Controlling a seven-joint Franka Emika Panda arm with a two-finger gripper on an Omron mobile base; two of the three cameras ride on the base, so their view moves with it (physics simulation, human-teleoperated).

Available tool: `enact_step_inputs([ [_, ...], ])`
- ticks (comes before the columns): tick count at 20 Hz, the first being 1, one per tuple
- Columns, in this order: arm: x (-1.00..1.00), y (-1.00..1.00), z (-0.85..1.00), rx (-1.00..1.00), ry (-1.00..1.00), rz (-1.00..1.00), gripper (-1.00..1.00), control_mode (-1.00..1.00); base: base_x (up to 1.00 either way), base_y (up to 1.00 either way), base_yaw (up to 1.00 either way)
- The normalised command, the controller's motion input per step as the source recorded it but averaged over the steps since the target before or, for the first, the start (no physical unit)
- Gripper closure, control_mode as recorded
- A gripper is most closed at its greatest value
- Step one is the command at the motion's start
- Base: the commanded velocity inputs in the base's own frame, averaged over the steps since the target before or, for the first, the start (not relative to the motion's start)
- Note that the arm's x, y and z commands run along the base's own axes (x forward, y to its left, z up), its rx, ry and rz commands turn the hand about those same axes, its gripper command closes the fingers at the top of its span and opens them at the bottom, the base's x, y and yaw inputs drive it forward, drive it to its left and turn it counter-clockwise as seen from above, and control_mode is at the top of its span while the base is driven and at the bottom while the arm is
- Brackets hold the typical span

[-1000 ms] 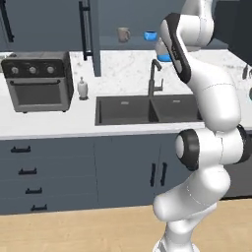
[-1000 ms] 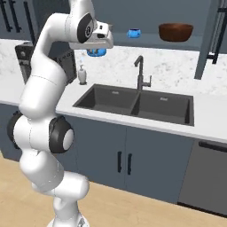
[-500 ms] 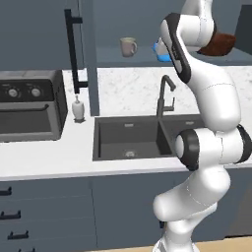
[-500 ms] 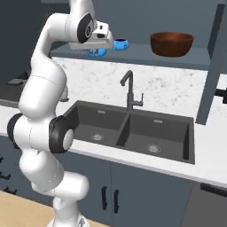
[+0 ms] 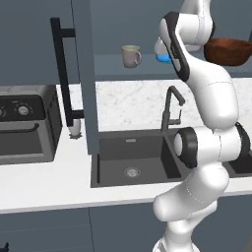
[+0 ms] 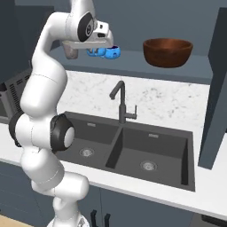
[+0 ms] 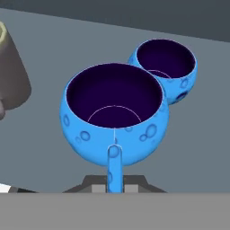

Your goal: Gather all objects into one cabinet and sort the glasses and bowls to opposite sides.

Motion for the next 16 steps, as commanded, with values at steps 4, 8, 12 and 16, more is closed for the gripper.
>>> enact_step_inputs([
  [4, 0.0, 0.0, 0.0, 0.0, 0.0, 0.0, 1.0, 1.0, 0.44, 0.0, -0.01],
  [8, 0.0, 0.0, 0.0, 0.0, 0.0, 0.0, 1.0, 1.0, 0.26, 0.0, 0.0],
  [12, 0.0, 0.0, 0.0, 0.0, 0.0, 0.0, 1.0, 1.0, 0.15, 0.07, 0.0],
  [16, 0.04, 0.05, 0.0, 0.0, 0.0, 0.0, 1.0, -1.0, 0.05, 0.07, 0.0],
])
